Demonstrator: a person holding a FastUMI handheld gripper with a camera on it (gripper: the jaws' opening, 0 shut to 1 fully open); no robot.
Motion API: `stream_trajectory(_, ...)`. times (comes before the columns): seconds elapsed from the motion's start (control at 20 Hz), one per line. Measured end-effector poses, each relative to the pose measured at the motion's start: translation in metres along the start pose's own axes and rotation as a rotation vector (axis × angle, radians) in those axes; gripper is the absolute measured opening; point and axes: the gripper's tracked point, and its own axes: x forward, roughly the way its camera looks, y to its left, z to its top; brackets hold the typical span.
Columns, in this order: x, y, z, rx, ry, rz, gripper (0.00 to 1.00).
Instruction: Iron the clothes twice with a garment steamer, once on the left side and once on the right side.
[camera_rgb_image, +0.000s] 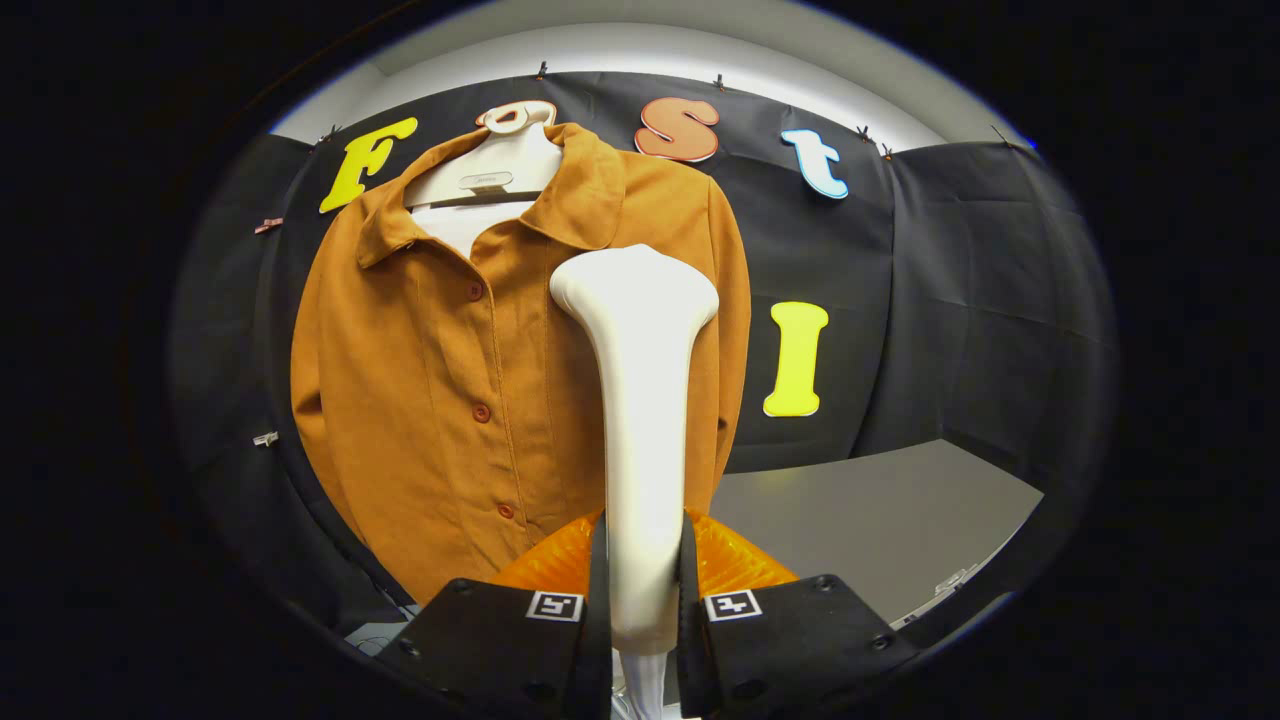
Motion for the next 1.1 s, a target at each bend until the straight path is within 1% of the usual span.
stream_trajectory(0.25, 0.003, 0.005, -0.027, -0.024, 0.046, 0.015, 0.29)
stream_trajectory(0.4, 0.004, 0.005, -0.052, -0.03, 0.095, 0.018, 0.29)
stream_trajectory(0.65, 0.002, 0.005, -0.092, -0.044, 0.139, 0.005, 0.3)
stream_trajectory(0.8, 0.0, 0.008, -0.122, -0.029, 0.193, 0.0, 0.3)
stream_trajectory(1.1, -0.005, 0.019, -0.187, 0.017, 0.346, 0.002, 0.3)
